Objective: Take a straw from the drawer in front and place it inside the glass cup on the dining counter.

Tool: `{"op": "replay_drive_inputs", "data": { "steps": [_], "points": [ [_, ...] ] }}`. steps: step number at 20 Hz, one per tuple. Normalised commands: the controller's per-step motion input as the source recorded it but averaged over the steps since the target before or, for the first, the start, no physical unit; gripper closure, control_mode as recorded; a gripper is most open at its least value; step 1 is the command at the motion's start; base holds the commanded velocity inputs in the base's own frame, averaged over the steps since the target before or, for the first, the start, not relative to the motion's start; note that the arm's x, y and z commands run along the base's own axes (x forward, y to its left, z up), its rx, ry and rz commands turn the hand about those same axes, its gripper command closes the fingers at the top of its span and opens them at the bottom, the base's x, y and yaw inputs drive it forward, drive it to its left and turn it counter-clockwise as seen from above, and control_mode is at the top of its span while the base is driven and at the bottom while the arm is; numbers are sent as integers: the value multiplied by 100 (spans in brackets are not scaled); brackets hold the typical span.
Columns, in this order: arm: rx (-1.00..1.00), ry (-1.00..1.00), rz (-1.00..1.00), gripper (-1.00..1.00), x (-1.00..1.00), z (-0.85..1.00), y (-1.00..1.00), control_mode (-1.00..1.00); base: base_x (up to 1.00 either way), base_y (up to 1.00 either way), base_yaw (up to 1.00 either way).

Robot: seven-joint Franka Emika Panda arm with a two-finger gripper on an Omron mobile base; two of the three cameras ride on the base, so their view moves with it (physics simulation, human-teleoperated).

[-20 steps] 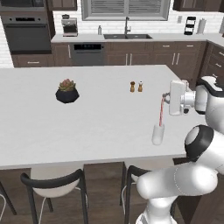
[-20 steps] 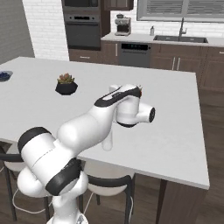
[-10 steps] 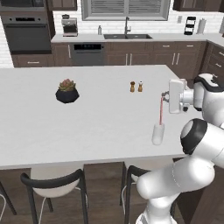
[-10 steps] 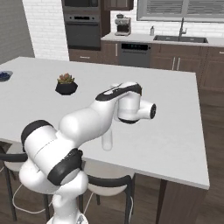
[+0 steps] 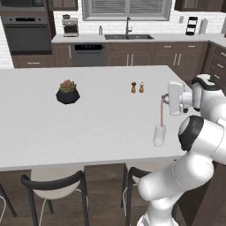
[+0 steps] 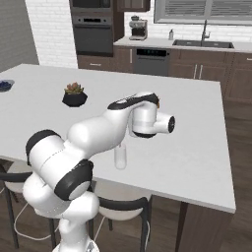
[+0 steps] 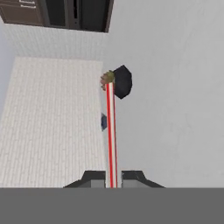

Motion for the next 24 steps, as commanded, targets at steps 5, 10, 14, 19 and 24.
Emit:
{"op": "replay_drive_inputs", "data": {
  "steps": [5,10,14,19,24],
  "points": [
    [0,0,0,100,16,-12,0,-100,0,0,0],
    [0,0,0,100,8,-12,0,-100,0,0,0],
    [0,0,0,100,6,-14,0,-100,0,0,0],
    [0,0,0,100,6,-11,0,-100,0,0,0],
    [0,0,0,100,6,-9,0,-100,0,0,0]
  ]
}}
